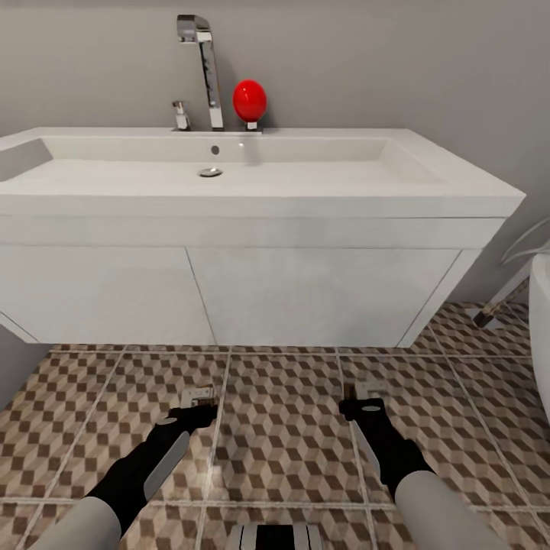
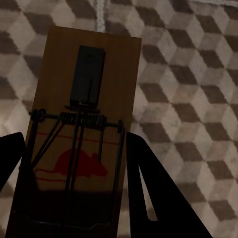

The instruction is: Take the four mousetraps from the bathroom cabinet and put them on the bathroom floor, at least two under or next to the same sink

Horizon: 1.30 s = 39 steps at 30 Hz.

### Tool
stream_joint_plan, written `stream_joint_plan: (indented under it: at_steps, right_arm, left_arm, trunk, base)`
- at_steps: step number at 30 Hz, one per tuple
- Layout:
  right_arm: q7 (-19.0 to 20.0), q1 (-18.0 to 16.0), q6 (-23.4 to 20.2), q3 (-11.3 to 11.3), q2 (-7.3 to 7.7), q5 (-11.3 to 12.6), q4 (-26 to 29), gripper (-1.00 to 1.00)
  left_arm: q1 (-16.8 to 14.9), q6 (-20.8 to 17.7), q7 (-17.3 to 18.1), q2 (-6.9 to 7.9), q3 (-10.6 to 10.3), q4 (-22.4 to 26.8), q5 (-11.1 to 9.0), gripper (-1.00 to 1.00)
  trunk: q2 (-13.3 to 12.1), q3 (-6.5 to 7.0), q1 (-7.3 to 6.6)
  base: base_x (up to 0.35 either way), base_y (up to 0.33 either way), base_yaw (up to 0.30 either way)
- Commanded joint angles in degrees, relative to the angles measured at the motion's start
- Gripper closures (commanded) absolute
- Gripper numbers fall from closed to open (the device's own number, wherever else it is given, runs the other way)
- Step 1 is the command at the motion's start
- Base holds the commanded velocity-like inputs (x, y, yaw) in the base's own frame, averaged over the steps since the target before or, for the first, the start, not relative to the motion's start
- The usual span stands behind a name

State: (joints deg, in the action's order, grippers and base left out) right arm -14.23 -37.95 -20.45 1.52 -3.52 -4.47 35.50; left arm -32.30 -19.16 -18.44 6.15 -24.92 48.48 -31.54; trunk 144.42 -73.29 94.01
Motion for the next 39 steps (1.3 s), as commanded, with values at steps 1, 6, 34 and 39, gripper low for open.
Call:
stream_joint_plan:
  at_steps: [1, 6, 34, 39]
  right_arm:
    - [-0.2, 0.0, -0.4, 0.2, 0.01, -0.3, 0.1, 1.00]
    - [-0.2, 0.0, -0.2, 0.2, 0.01, -0.3, 0.5, 1.00]
    - [-0.3, -7.9, 3.8, -1.0, 0.01, -0.1, -10.5, 1.00]
    - [-0.3, -7.9, 4.0, -1.0, -0.02, -0.1, -10.5, 1.00]
  left_arm:
    - [0.0, -0.1, -0.7, 0.09, -0.4, 0.1, -0.5, 1.00]
    - [0.0, 0.0, -0.9, 0.09, -0.4, 0.1, -0.5, 1.00]
    - [-0.5, -0.1, 0.1, -1.60, 0.2, 6.1, 11.0, 1.00]
    - [-0.8, 0.0, 3.1, -1.57, 0.2, 4.9, 10.9, 1.00]
  trunk:
    - [0.0, -0.27, 0.01]
    - [0.1, -1.38, 0.14]
    - [0.5, -7.58, 0.86]
    - [0.5, -8.69, 0.99]
  base:
    - [0.000, 0.000, 0.000]
    - [0.000, 0.000, 0.000]
    - [0.000, 0.000, 0.000]
    - [0.000, 0.000, 0.000]
